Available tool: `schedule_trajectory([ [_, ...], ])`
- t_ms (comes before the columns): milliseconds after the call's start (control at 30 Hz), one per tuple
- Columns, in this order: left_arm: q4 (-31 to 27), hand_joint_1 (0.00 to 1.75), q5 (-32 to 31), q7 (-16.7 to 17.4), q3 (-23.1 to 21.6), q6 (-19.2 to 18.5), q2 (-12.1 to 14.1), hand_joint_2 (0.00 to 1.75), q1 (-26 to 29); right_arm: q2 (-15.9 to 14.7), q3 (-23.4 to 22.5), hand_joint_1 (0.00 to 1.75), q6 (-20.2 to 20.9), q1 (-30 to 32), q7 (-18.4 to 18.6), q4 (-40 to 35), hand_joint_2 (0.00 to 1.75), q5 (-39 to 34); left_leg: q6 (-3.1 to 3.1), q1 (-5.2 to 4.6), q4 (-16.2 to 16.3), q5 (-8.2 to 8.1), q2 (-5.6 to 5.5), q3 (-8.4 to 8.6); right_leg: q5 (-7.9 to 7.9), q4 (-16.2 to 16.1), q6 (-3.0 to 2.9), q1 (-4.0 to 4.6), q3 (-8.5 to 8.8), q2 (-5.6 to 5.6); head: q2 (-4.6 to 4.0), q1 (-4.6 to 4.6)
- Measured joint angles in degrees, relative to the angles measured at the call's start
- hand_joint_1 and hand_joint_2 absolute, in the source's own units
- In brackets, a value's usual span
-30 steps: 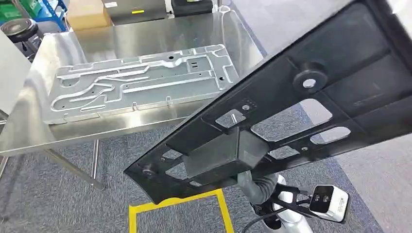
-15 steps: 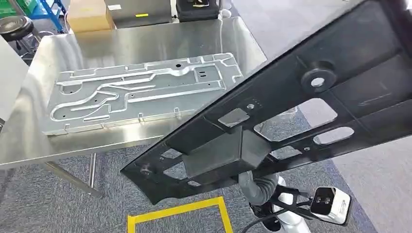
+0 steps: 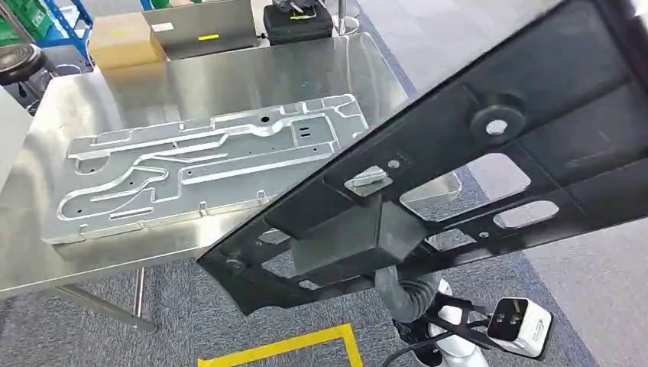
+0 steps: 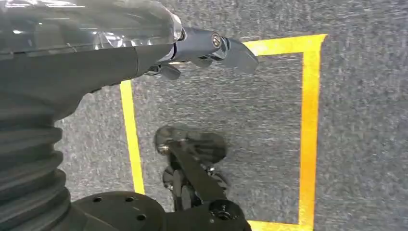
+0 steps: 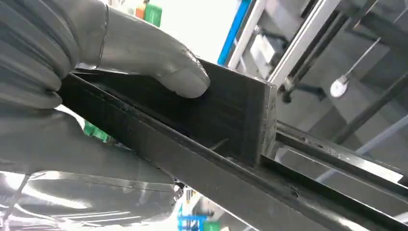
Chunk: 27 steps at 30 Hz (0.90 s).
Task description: Take the parts from the cabinet and place them on the table.
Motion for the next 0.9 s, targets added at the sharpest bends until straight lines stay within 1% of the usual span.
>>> schedule_trajectory([
  [33, 0.0, 0.0, 0.15, 0.0, 0.0, 0.0, 0.0, 1.75, -0.02, 0.0, 0.02, 1.75, -0.51, -0.01, 0.02, 0.0, 1.75, 0.31, 0.26, 0.0, -5.24, 3.55, 0.01, 1.81, -0.47, 0.0, 0.18, -0.03, 0.73, 0.0, 0.0, 0.0],
  [67, 0.0, 0.0, 0.2, 0.0, 0.09, 0.04, 0.0, 1.75, -0.02, 0.0, 0.02, 1.75, -1.14, -0.02, 0.0, 0.0, 1.75, 0.59, 0.62, -0.01, -10.24, 6.72, 0.01, 3.52, -0.95, -0.01, 0.43, -0.04, 1.34, -0.01, 0.0, 0.0],
  [100, 0.0, 0.0, 0.33, 0.02, 0.2, 0.04, -0.04, 1.75, -0.03, -0.04, 0.02, 1.75, -1.62, -0.08, -0.02, 0.07, 1.75, 0.88, 0.89, -0.29, -10.96, 4.89, 0.03, 3.64, -1.23, 0.13, 0.76, 0.13, 1.62, -0.01, 0.0, 0.02],
  [133, 0.0, 0.0, 0.5, 0.0, 0.29, 0.07, -0.13, 1.75, -0.17, -0.09, 0.04, 1.75, -2.42, -0.2, -0.04, 0.11, 1.75, 1.35, 1.27, -0.55, -11.32, 2.72, 0.13, 3.7, -1.44, 0.13, 1.14, 0.11, 1.41, 0.09, 0.0, 0.0],
  [167, 0.0, 0.0, 0.7, -0.04, 0.33, 0.07, -0.15, 1.75, -0.1, -0.15, 0.13, 1.75, -3.57, -0.42, -0.02, 0.15, 1.75, 2.06, 1.68, -0.65, -11.62, 3.84, 0.11, 4.07, -1.91, -0.18, 1.68, 0.11, 1.47, 0.07, 0.0, 0.0],
  [200, 0.0, 0.0, 0.79, -0.07, 0.39, 0.07, -0.2, 1.75, 0.08, -0.2, 0.28, 1.75, -4.84, -0.65, 0.04, 0.2, 1.75, 2.67, 2.24, -0.4, -11.95, 4.7, -0.02, 4.02, -1.37, 1.01, 1.99, 0.1, 1.76, 0.01, 0.0, 0.0],
  [233, 0.0, 0.0, 0.83, -0.07, 0.48, 0.04, -0.33, 1.75, 0.1, -0.28, 0.31, 1.75, -5.75, -1.17, 0.17, 0.24, 1.75, 2.54, 2.55, -0.31, -11.96, 4.63, -0.07, 5.03, -1.38, 1.15, 2.31, 0.23, 2.08, 0.04, 0.0, 0.0],
  [267, 0.0, 0.0, 0.83, -0.13, 0.53, 0.0, -0.57, 1.75, 0.07, -0.44, 0.31, 1.75, -6.35, -2.15, 0.83, 0.46, 1.75, 2.25, 2.82, -0.19, -12.28, 4.61, -0.1, 5.61, -1.98, 1.85, 2.56, 0.06, 2.01, -0.05, 0.0, 0.0],
  [300, 0.0, 0.0, 0.72, -0.18, 0.59, -0.02, -0.59, 1.75, -0.1, -0.66, 0.24, 1.75, -6.72, -3.73, 1.73, 0.72, 1.75, 1.59, 3.12, -0.2, -12.28, 4.46, -0.05, 5.93, -3.08, 3.73, 2.86, -0.08, 1.13, -0.12, 0.0, 0.02],
  [333, 0.0, 0.0, 0.46, -0.24, 0.59, -0.18, -0.59, 1.75, -0.19, -0.94, -0.16, 1.75, -6.96, -6.24, 3.35, 1.69, 1.75, 0.79, 3.34, -0.21, -12.27, 4.31, 0.01, 6.0, -4.95, 7.22, 3.15, -0.13, -1.11, -0.1, 0.0, 0.02],
  [367, 0.0, 0.0, 0.13, -0.28, 0.59, -0.26, -0.61, 1.75, -0.25, -1.25, -0.86, 1.75, -7.2, -9.05, 4.9, 3.39, 1.75, 0.37, 3.42, -0.29, -12.25, 4.25, 0.11, 6.01, -6.58, 11.03, 3.4, -0.22, -3.67, -0.12, 0.0, 0.02],
  [400, 0.0, 0.0, 0.02, -0.44, 0.59, -0.48, -0.66, 1.75, -0.3, -1.64, -2.48, 1.75, -8.19, -12.87, 6.36, 6.41, 1.75, 1.45, 3.52, -0.36, -12.19, 4.15, 0.25, 6.0, -7.99, 15.35, 3.63, -0.29, -6.87, -0.14, 0.0, 0.02],
  [433, 0.0, 0.0, -0.11, -0.59, 0.59, -0.61, -0.7, 1.75, -0.41, -1.95, -3.9, 1.75, -9.37, -15.5, 7.02, 8.55, 1.75, 3.2, 3.57, -0.38, -12.19, 4.03, 0.25, 6.06, -8.09, 17.5, 3.67, -0.32, -8.83, -0.17, 0.0, 0.0],
  [467, 0.0, 0.0, -0.24, -0.63, 0.57, -0.7, -0.74, 1.75, -0.42, -2.45, -5.34, 1.75, -10.46, -17.86, 7.37, 11.02, 1.75, 4.68, 3.59, -0.37, -12.19, 3.81, 0.12, 6.34, -6.55, 16.92, 3.71, -0.31, -9.48, -0.17, 0.0, 0.02],
  [500, 0.0, 0.0, -0.37, -0.63, 0.57, -0.74, -0.77, 1.75, -0.4, -2.76, -6.3, 1.75, -10.78, -19.83, 7.5, 13.21, 1.75, 5.38, 3.53, -0.38, -12.18, 3.63, -0.07, 6.74, -3.82, 13.97, 3.52, -0.31, -8.86, -0.17, 0.0, 0.02],
  [533, 0.0, 0.0, -0.46, -0.63, 0.57, -0.81, -0.85, 1.75, -0.35, -3.08, -7.16, 1.75, -10.91, -21.42, 7.52, 15.42, 1.75, 5.88, 3.45, -0.38, -12.18, 3.31, -0.26, 7.23, -0.4, 9.41, 3.26, -0.29, -7.31, -0.17, 0.0, 0.02],
  [567, 0.0, 0.0, -0.53, -0.63, 0.57, -0.85, -1.01, 1.75, -0.36, -3.34, -7.76, 1.75, -11.64, -22.94, 7.54, 16.88, 1.75, 6.67, 3.32, -0.41, -12.19, 2.96, -0.46, 7.72, 3.5, 3.87, 2.76, -0.17, -5.48, -0.17, 0.0, 0.02],
  [600, 0.0, 0.0, -0.59, -0.63, 0.57, -0.94, -1.22, 1.75, -0.31, -3.71, -8.19, 1.75, -13.8, -24.81, 8.39, 19.19, 1.75, 9.74, 3.05, -0.32, -12.44, 2.78, -0.52, 7.43, 4.02, 1.88, 2.19, 0.11, -4.81, -0.27, 0.0, 0.0],
  [633, 0.0, 0.0, -0.7, -0.63, 0.55, -1.05, -1.31, 1.75, -0.54, -3.87, -8.28, 1.75, -17.97, -27.61, 9.93, 22.26, 1.75, 14.71, 2.71, -0.42, -12.33, 2.95, -0.49, 7.31, 2.78, 0.4, 1.93, 0.69, -5.65, -0.43, 0.0, 0.02],
  [667, 0.0, 0.0, -0.72, -0.63, 0.53, -1.05, -1.33, 1.75, -0.78, -3.89, -8.28, 1.75, -21.51, -30.31, 11.61, 25.56, 1.75, 19.19, 2.31, -0.41, -12.38, 2.95, -0.37, 6.97, 4.39, 0.87, 1.44, 0.69, -5.75, -0.41, 0.0, -0.04],
  [700, 0.0, 0.0, -0.83, -0.63, 0.46, -1.16, -1.38, 1.75, -0.97, -4.18, -8.35, 1.75, -24.19, -32.89, 12.4, 29.18, 1.75, 22.13, 2.0, -0.57, -11.86, 3.12, -0.36, 7.09, 4.18, 0.56, 1.18, 0.72, -5.88, -0.36, 0.0, 0.0],
  [733, 0.0, 0.0, -0.87, -0.61, 0.35, -1.18, -1.44, 1.75, -1.16, -4.5, -8.5, 1.75, -25.89, -35.42, 12.64, 32.52, 1.75, 23.9, 1.65, -0.6, -12.06, 3.29, -0.36, 7.16, 4.26, 0.45, 0.91, 0.57, -5.65, -0.41, 0.0, 0.0],
  [767, 0.0, 0.0, -0.9, -0.59, 0.22, -1.18, -1.42, 1.75, -1.32, -4.7, -8.57, 1.75, -27.8, -38.06, 13.31, 36.2, 1.75, 26.58, 1.52, -0.64, -11.54, 2.67, -0.42, 6.71, 4.39, -0.18, 0.67, 0.03, -4.98, -0.48, 0.0, -0.02],
  [800, 0.0, 0.0, -0.9, -0.61, 0.13, -1.18, -1.42, 1.75, -1.48, -4.68, -8.55, 1.75, -29.21, -40.45, 13.75, 38.96, 1.75, 28.64, 1.44, -0.59, -9.99, 2.02, -0.45, 6.27, 4.35, -0.34, 0.39, -0.02, -4.69, -0.5, 0.0, 0.0],
  [833, 0.0, 0.0, -0.9, -0.57, 0.11, -1.18, -1.51, 1.75, -1.67, -4.59, -8.39, 1.75, -30.33, -42.46, 14.17, 40.97, 1.75, 30.53, 1.22, -0.54, -7.24, 0.78, -0.45, 4.86, 4.26, -0.34, 0.23, -0.06, -4.61, -0.48, 0.0, -0.02],
  [867, 0.0, 0.0, -0.94, -0.5, 0.02, -1.2, -1.55, 1.75, -1.88, -4.5, -7.84, 1.75, -32.19, -45.4, 15.61, 44.56, 1.75, 34.95, 0.81, -0.33, -2.06, -1.26, -0.44, 1.9, 4.15, -0.33, 0.08, 0.0, -4.52, -0.46, 0.0, -0.02],
  [900, 0.0, 0.0, -0.96, -0.35, -0.04, -1.2, -1.57, 1.75, -1.92, -4.33, -6.86, 1.75, -33.58, -47.99, 17.01, 48.36, 1.75, 39.27, 0.47, -0.23, 2.27, -2.7, -0.43, -0.81, 4.06, -0.31, -0.04, 0.05, -4.51, -0.35, 0.0, -0.02],
])
